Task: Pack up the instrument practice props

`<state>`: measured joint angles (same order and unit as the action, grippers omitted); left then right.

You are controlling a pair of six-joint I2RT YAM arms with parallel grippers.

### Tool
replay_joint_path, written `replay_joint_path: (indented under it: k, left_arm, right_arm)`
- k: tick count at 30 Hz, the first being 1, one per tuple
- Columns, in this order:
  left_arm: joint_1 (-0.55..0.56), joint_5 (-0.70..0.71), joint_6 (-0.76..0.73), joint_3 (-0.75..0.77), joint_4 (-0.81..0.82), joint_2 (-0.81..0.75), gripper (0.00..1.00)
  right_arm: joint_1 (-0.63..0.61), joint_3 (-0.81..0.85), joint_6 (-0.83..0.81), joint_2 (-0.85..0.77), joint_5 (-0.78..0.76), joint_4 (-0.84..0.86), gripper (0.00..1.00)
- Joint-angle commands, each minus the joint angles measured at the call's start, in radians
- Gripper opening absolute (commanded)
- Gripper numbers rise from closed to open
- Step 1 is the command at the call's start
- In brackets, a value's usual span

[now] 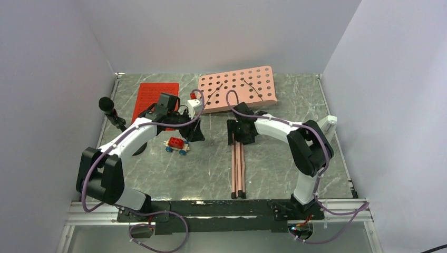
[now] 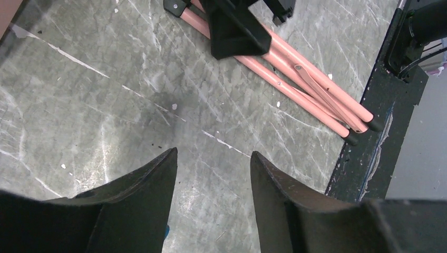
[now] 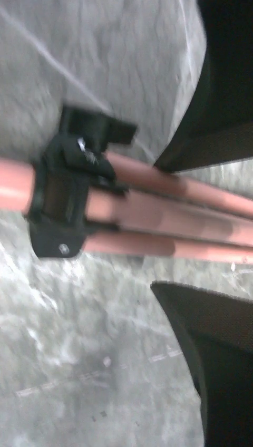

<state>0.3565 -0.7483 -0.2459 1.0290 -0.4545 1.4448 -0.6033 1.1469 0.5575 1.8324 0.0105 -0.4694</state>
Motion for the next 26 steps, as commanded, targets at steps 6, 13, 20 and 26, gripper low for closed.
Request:
replay_joint_path:
  k: [6,13,20,26]
  left_arm:
    - [-0.006,0.030,-0.058,0.144,-0.104,0.033,0.99]
    - [-0.037,0.151,-0.062,0.312,-0.209,0.030,0.99]
    - [-0.073,0.328,-0.046,0.434,-0.296,0.004,0.99]
    - [-0.075,0.402,0.035,0.534,-0.380,0.026,0.99]
  right_arm:
    - [-0.027,0.069,-0.351,-0.272,0.066,-0.088,1.00]
    - [0.016,0.260,-0.574,-0.447,0.040,-0.260,1.00]
    - [0.054,0.209,-0.476,-0.686,-0.215,-0.220,1.00]
    - [0.098,0.143,-0.481,-0.803,-0.208,-0.222,1.00]
